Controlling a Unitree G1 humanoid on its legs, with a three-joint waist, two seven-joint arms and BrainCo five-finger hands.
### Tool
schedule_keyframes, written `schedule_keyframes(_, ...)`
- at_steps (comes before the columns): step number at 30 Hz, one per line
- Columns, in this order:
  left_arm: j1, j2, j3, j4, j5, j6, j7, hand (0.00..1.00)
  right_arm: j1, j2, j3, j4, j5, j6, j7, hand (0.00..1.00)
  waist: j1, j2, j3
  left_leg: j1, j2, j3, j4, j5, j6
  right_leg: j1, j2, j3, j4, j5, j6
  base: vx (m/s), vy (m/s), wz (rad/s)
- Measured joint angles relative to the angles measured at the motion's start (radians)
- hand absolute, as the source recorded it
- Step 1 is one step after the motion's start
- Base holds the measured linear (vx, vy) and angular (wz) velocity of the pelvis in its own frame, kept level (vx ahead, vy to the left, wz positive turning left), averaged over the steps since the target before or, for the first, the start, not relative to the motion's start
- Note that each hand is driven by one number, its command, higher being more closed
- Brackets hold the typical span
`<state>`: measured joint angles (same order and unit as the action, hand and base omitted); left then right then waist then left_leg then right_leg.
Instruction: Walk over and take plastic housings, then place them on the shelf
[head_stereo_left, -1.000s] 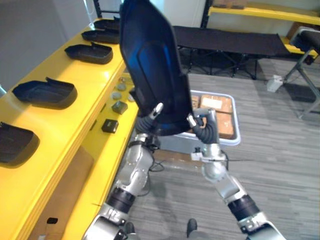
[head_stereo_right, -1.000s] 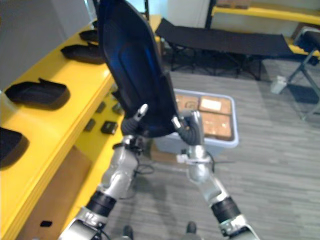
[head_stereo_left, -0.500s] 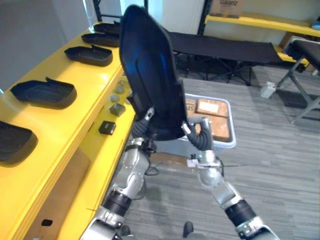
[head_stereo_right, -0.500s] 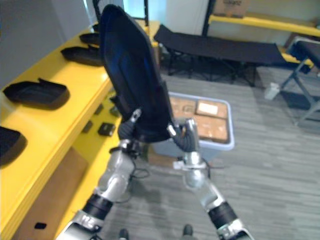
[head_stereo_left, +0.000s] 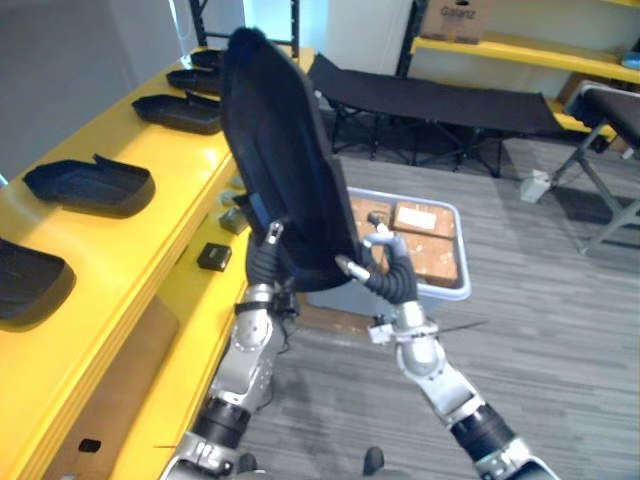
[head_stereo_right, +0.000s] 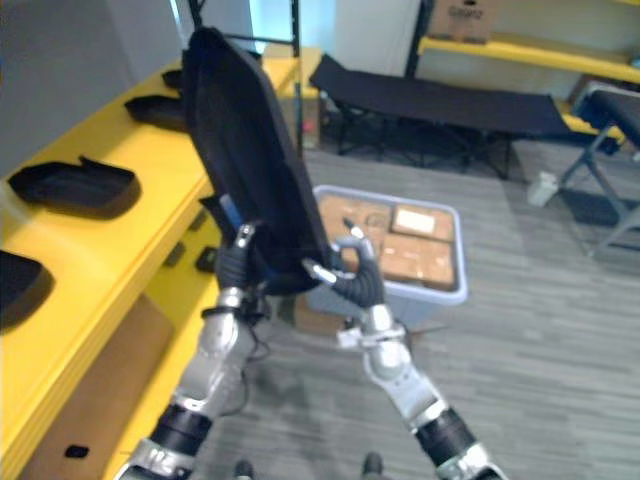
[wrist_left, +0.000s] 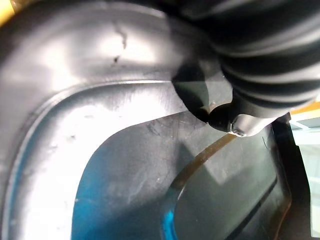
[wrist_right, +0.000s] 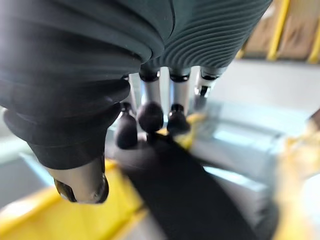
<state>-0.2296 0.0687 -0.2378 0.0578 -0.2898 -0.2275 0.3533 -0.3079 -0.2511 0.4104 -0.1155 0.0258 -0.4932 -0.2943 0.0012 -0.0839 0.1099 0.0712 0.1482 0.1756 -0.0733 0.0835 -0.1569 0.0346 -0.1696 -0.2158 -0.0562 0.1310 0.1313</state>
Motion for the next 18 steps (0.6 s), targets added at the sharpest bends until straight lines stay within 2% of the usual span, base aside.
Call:
schedule_keyframes(1,0.002,0.0,0.003,0.0,0.022,-0.003,0.008,1.0,-0.008,0.0,-0.019,-0.025,0.033,0.0,0.017,0.0,0.0,-0.002,-0.001,0.0,0.0,0.0,-0.002,0.0,0.0,-0.001,0.0,0.0,0.001,0.0,0.0,-0.03,0.013,0.0)
schedule_keyframes(3,0.012,-0.001,0.038,0.0,0.097,-0.014,0.045,1.0,-0.02,0.0,-0.147,-0.096,0.179,0.007,0.065,0.0,-0.002,-0.008,-0.005,0.008,0.0,0.005,-0.004,0.0,0.0,-0.001,0.0,0.005,0.005,-0.004,0.001,-0.02,0.01,-0.06)
schedule_keyframes(4,0.017,-0.001,0.051,0.0,0.107,-0.019,0.057,1.0,-0.019,0.0,-0.182,-0.108,0.215,0.02,0.075,0.0,-0.004,-0.008,-0.005,0.012,0.0,0.01,-0.005,0.0,0.0,-0.001,0.0,0.009,0.008,-0.006,0.001,-0.01,0.013,-0.19)
schedule_keyframes(7,0.026,-0.002,0.139,-0.002,0.115,-0.035,0.103,1.0,0.024,-0.004,-0.364,-0.155,0.329,0.045,0.078,0.0,-0.017,-0.009,-0.006,0.026,0.0,0.037,-0.005,-0.008,-0.002,-0.006,0.0,0.033,0.013,-0.018,0.003,-0.02,0.012,-0.24)
schedule_keyframes(9,0.037,-0.009,0.197,-0.014,0.139,-0.063,0.143,1.0,0.12,-0.005,-0.492,-0.209,0.414,0.055,0.077,0.0,-0.023,-0.007,-0.011,0.031,0.0,0.059,-0.006,-0.016,-0.005,-0.019,0.001,0.055,0.013,-0.018,0.003,0.0,0.013,-0.25)
schedule_keyframes(12,0.045,-0.016,0.224,-0.042,0.154,-0.076,0.168,1.0,0.229,0.006,-0.587,-0.216,0.485,0.066,0.078,0.0,-0.048,-0.005,-0.017,0.031,-0.002,0.072,-0.006,-0.019,-0.002,-0.025,0.0,0.064,0.013,-0.017,0.009,0.04,0.015,-0.18)
schedule_keyframes(13,0.045,-0.025,0.237,-0.047,0.156,-0.101,0.187,1.0,0.309,0.031,-0.632,-0.212,0.52,0.079,0.08,0.0,-0.055,0.002,-0.031,0.031,-0.002,0.094,-0.006,-0.023,-0.002,-0.037,0.002,0.087,0.011,-0.012,0.015,0.06,0.016,-0.29)
schedule_keyframes(16,0.046,-0.045,0.258,-0.048,0.182,-0.129,0.206,1.0,0.428,0.101,-0.671,-0.139,0.519,0.082,0.097,0.0,-0.095,0.013,-0.037,0.033,0.0,0.109,-0.006,-0.03,-0.004,-0.045,0.006,0.103,0.011,-0.009,0.012,0.04,0.011,-0.18)
schedule_keyframes(18,0.046,-0.046,0.259,-0.051,0.182,-0.148,0.212,1.0,0.473,0.135,-0.676,-0.084,0.519,0.083,0.099,0.0,-0.108,0.017,-0.039,0.032,0.002,0.118,-0.006,-0.033,-0.006,-0.054,0.009,0.114,0.011,-0.008,0.01,0.02,-0.001,-0.2)
